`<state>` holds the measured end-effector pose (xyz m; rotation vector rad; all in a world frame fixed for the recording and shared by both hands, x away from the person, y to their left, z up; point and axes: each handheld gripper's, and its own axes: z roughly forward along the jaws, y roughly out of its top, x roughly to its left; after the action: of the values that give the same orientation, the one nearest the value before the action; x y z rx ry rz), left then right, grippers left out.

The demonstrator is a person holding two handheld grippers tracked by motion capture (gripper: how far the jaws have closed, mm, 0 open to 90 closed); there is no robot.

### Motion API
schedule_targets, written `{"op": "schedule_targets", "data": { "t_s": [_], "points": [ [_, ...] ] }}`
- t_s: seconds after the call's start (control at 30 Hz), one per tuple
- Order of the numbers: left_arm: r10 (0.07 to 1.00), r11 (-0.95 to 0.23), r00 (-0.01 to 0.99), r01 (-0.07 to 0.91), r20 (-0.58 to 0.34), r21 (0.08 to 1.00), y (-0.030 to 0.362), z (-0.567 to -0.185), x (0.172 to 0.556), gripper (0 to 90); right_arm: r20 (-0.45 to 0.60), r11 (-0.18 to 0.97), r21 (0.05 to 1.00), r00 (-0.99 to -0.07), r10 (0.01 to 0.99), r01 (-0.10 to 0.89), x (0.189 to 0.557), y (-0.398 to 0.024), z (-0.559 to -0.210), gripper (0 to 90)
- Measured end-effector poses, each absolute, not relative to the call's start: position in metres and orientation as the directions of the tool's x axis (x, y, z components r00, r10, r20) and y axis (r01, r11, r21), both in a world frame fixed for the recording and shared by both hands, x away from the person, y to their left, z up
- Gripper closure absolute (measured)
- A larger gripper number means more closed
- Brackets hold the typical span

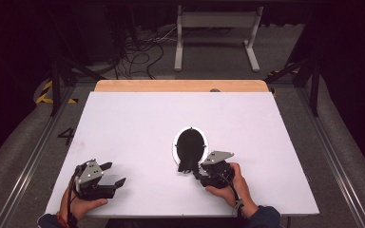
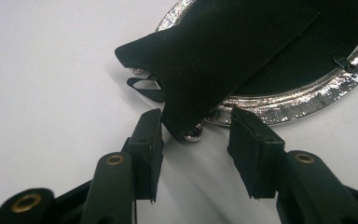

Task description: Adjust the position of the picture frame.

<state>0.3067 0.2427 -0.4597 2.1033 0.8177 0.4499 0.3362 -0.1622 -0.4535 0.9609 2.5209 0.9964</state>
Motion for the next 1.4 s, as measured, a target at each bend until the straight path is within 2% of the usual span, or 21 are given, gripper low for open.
{"op": "schedule_targets", "data": {
  "t_s": [0.47, 1.07, 1.4],
  "points": [
    [0.673, -0.473, 0.739, 0.393, 0.036, 0.788, 0.2384, -0.4619, 0.3082, 23.4, 0.008, 0.53, 0.682, -0.731, 0.683, 0.503, 0.337, -0.1703, -0.4527, 57.2],
    [0.671, -0.482, 0.741, 0.4, 0.034, 0.78, 0.2368, -0.4639, 0.3102, 22.4, 0.022, 0.543, 0.673, -0.748, 0.663, 0.502, 0.3346, -0.1719, -0.4495, 72.5],
    [0.667, -0.485, 0.744, 0.395, 0.038, 0.78, 0.2368, -0.4636, 0.3105, 22.3, 0.03, 0.535, 0.681, -0.749, 0.662, 0.501, 0.3338, -0.1722, -0.4481, 73.4]
  ]
}}
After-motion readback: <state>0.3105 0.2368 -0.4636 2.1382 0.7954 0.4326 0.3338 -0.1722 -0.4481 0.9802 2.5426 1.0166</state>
